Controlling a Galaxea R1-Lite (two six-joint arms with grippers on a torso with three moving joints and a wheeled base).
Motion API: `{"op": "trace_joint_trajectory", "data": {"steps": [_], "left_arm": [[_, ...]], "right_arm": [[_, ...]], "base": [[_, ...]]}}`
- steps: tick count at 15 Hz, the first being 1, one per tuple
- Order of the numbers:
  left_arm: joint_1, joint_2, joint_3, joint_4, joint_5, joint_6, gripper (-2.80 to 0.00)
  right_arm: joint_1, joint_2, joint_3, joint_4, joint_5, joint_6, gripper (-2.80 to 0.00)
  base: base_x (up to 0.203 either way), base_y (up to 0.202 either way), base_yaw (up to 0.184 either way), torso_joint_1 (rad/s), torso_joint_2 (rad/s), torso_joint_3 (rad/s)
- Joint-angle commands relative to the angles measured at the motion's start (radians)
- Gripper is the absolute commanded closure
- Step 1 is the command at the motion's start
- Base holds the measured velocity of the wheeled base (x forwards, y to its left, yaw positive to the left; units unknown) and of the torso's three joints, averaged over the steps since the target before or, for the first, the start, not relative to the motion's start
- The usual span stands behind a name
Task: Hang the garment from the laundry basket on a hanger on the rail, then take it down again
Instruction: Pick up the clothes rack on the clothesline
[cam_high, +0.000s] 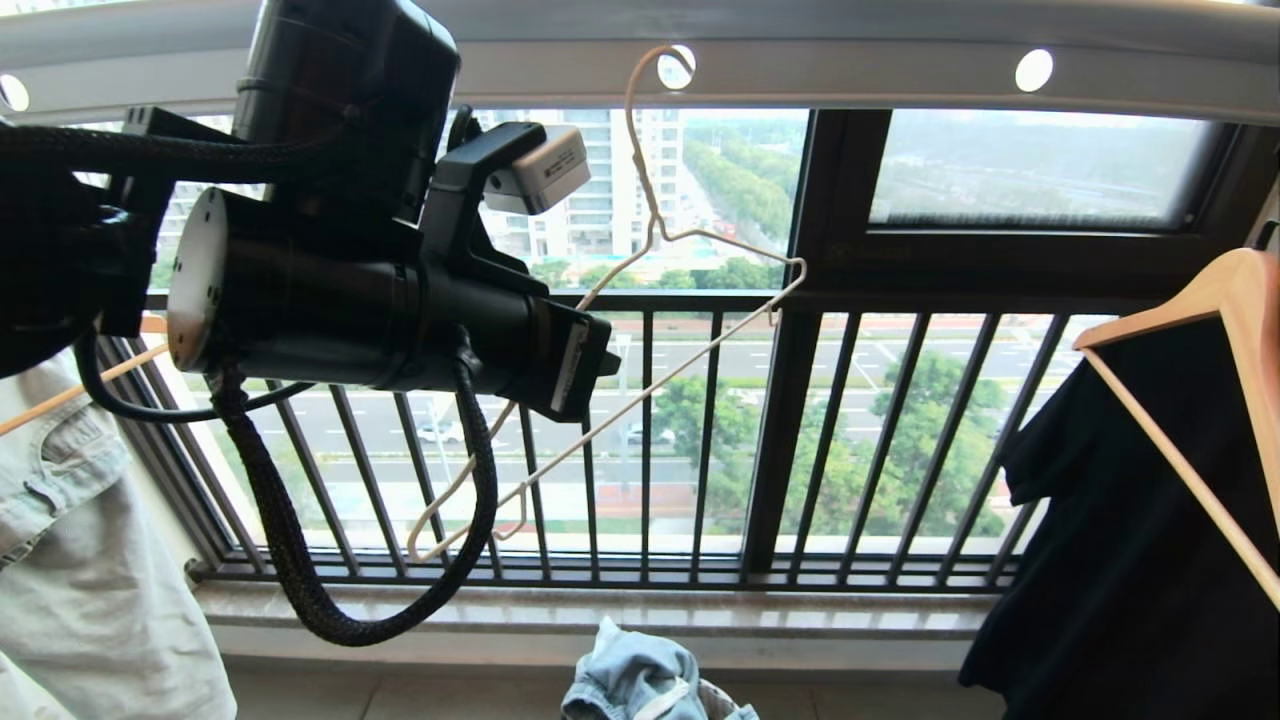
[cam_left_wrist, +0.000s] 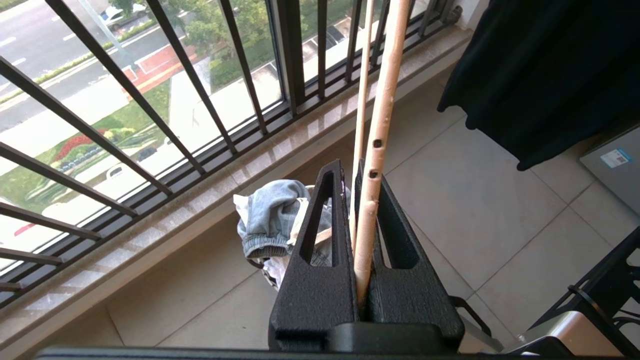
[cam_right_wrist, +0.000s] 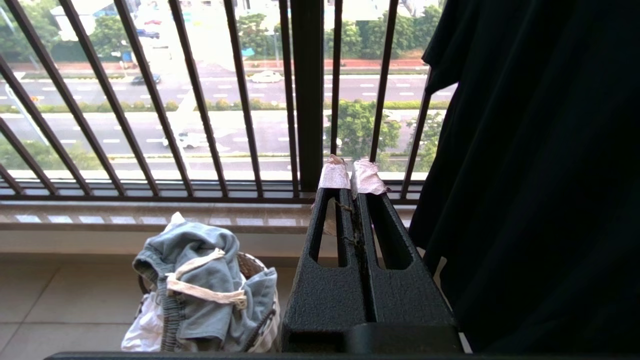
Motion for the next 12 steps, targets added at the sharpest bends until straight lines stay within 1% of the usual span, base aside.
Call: {"op": "trace_joint_trajectory", "data": {"steps": [1, 9, 12], "left_arm": [[0.000, -0.030, 0.007, 0.002, 0.013, 0.000, 0.00], [0.000, -0.151, 0.074, 0.003, 0.016, 0.003, 0.00], [0.000, -0.212, 0.134, 0.003, 0.018, 0.002, 0.00]], "right_arm": [[0.000, 0.000, 0.000, 0.000, 0.000, 0.000, 0.00], [0.000, 0.000, -0.001, 0.001, 0.000, 0.000, 0.00], [0.000, 0.000, -0.001, 0.000, 0.000, 0.000, 0.00]], "base": [[0.000, 0.000, 0.000, 0.000, 0.00, 0.000], [0.000, 0.000, 0.000, 0.000, 0.00, 0.000], [0.000, 0.000, 0.000, 0.000, 0.00, 0.000]]}}
